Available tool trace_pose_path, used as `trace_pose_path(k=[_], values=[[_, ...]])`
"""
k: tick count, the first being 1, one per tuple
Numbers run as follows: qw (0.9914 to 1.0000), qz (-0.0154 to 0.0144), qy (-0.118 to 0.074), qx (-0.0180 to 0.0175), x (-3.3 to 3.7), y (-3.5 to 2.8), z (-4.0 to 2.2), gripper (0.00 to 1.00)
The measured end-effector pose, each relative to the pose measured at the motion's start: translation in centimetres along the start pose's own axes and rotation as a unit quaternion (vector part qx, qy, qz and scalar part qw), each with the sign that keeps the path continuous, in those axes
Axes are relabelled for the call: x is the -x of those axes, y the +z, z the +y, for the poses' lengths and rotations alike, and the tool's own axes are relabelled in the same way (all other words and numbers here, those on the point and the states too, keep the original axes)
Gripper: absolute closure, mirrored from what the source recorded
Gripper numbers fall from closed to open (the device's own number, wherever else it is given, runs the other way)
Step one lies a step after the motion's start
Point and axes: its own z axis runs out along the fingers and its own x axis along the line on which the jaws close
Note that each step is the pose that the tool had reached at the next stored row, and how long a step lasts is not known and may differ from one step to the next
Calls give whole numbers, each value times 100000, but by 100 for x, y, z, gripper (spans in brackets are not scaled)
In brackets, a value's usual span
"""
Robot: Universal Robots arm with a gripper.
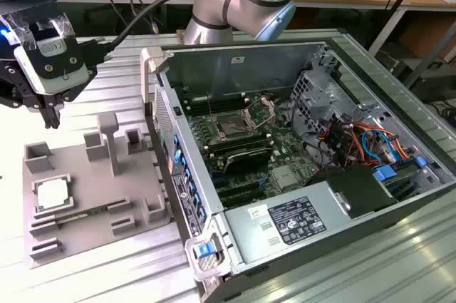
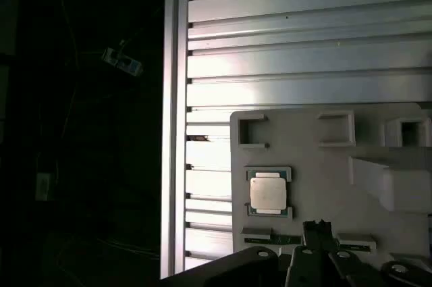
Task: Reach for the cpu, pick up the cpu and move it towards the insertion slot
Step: 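Reach for the cpu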
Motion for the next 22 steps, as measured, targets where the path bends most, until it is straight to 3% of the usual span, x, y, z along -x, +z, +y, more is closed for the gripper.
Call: trace_pose_path(k=[22], values=[[100000, 2, 0, -1, 0, 42, -2, 89]])
